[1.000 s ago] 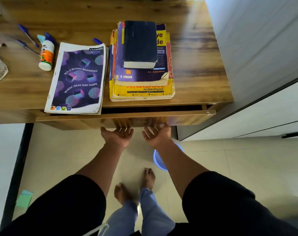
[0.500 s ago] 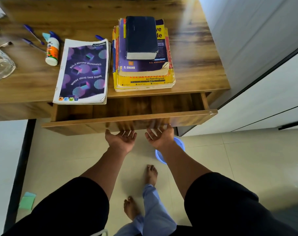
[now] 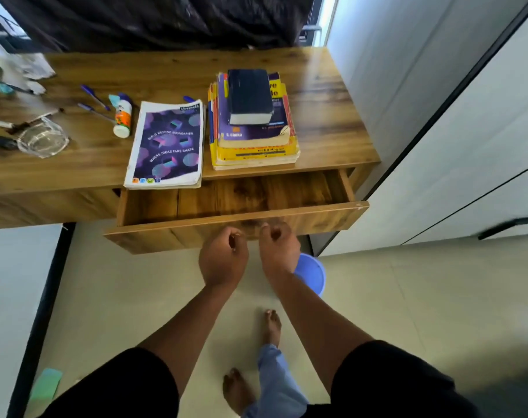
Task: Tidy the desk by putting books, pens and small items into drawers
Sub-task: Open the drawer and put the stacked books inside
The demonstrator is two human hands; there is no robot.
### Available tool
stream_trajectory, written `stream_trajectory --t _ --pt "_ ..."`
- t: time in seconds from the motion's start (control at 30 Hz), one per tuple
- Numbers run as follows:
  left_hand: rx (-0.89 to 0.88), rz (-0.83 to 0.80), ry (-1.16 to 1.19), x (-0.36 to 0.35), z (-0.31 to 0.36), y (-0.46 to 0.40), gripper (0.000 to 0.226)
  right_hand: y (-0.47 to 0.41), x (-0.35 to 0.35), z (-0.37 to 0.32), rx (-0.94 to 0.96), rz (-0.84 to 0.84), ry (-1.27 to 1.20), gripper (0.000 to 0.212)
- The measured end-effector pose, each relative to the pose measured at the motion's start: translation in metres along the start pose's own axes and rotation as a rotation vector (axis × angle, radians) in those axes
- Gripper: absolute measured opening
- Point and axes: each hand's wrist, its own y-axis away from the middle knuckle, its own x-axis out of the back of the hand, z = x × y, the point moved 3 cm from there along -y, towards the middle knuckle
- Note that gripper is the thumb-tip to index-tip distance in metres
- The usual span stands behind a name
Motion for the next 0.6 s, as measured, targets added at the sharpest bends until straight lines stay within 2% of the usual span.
stream_trajectory --t 0.07,0.1,0.17,0.23,0.3,0.4,0.5,0.6 --pt "-0.256 0.13 -0.141 0.02 0.013 -0.011 0.011 0.003 0.008 -0.021 0.242 0.012 0.195 0.017" --pt "-0.32 0.133 -0.203 0.024 0.012 -0.019 0.018 0.0 0.009 -0.027 0.35 0.021 0.303 0.016" --pt "-0.323 0.013 -0.354 0.029 0.004 -0.036 0.04 -0.006 0.012 -0.037 0.566 0.027 0.519 0.02" --pt "-0.241 -0.189 -0.501 0.026 -0.006 -0.051 0.051 -0.018 0.013 -0.04 0.663 -0.072 0.69 0.032" --pt "-0.229 -0.309 -0.576 0.025 -0.013 -0.055 0.048 -0.027 0.017 -0.041 0.668 -0.226 0.837 0.038" --pt "-0.253 -0.336 -0.557 0.03 -0.014 -0.058 0.044 -0.036 0.024 -0.045 0.645 -0.365 0.967 0.039" --pt "-0.246 -0.333 -0.52 0.037 -0.008 -0.055 0.042 -0.035 0.027 -0.052 0.67 -0.391 1.036 0.034" --pt "-0.205 -0.347 -0.46 0.044 -0.006 -0.049 0.037 -0.03 0.027 -0.054 0.619 -0.383 1.017 0.031"
